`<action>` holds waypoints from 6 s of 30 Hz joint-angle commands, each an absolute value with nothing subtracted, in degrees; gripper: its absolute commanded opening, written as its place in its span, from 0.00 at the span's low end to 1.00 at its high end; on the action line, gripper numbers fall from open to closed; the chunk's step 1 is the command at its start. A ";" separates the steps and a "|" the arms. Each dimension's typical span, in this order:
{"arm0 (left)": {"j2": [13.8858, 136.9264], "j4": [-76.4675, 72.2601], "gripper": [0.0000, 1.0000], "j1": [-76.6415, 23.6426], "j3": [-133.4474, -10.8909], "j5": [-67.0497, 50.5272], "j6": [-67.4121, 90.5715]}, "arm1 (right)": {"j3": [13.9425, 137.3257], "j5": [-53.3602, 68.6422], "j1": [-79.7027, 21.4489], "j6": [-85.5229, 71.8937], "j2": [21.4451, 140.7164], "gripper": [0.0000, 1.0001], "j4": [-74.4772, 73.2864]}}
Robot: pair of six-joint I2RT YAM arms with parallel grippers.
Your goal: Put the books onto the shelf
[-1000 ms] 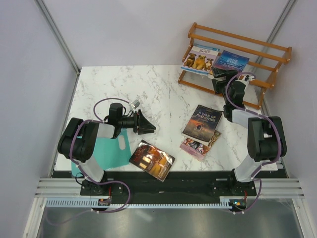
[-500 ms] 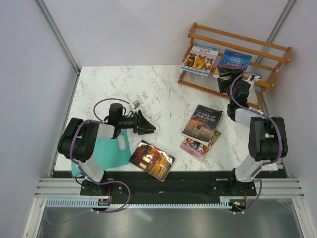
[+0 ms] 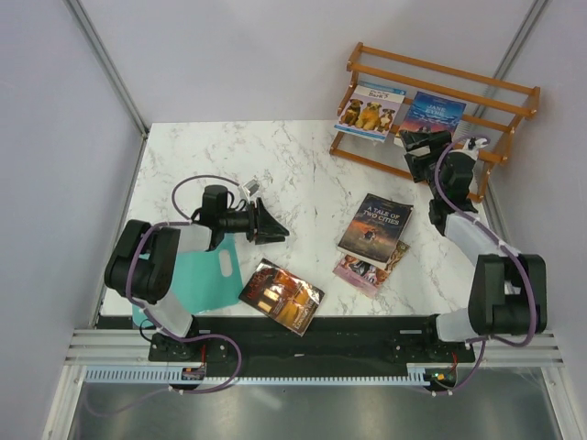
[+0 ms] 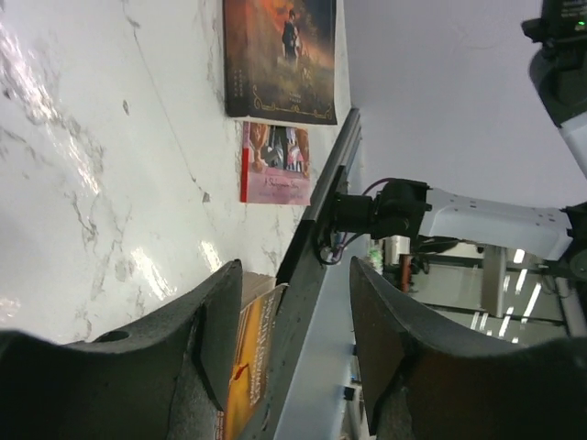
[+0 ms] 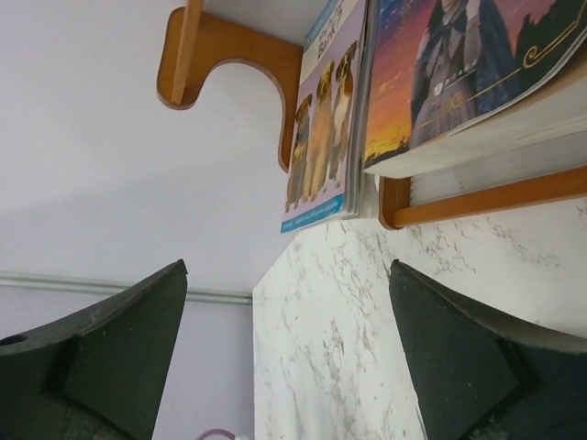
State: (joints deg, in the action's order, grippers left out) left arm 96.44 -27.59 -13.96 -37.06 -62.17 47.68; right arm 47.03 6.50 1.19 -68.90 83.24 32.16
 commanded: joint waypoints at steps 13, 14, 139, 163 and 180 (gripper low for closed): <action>106.51 -2.55 0.63 -24.50 -62.73 -47.64 34.19 | 31.58 4.31 0.26 -54.40 55.90 0.98 -15.12; 107.57 -2.37 0.63 -25.39 -63.88 -47.72 34.28 | 30.60 4.39 0.26 -55.01 56.68 0.98 -14.94; 112.67 -48.33 0.02 -31.73 -82.97 -49.92 72.49 | 20.92 18.19 -9.84 -59.58 46.85 0.98 7.99; 115.49 -54.41 0.02 -31.73 -79.46 -49.48 76.73 | 15.29 17.75 -9.84 -70.31 47.99 0.93 31.37; 116.37 -39.40 0.40 -30.50 -79.46 -51.94 62.51 | 19.95 24.35 -9.84 -69.53 52.74 0.00 35.69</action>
State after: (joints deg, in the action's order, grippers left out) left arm 119.09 -41.56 -30.94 -77.93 -49.01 70.57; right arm 15.90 21.78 -9.52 -70.78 53.06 30.89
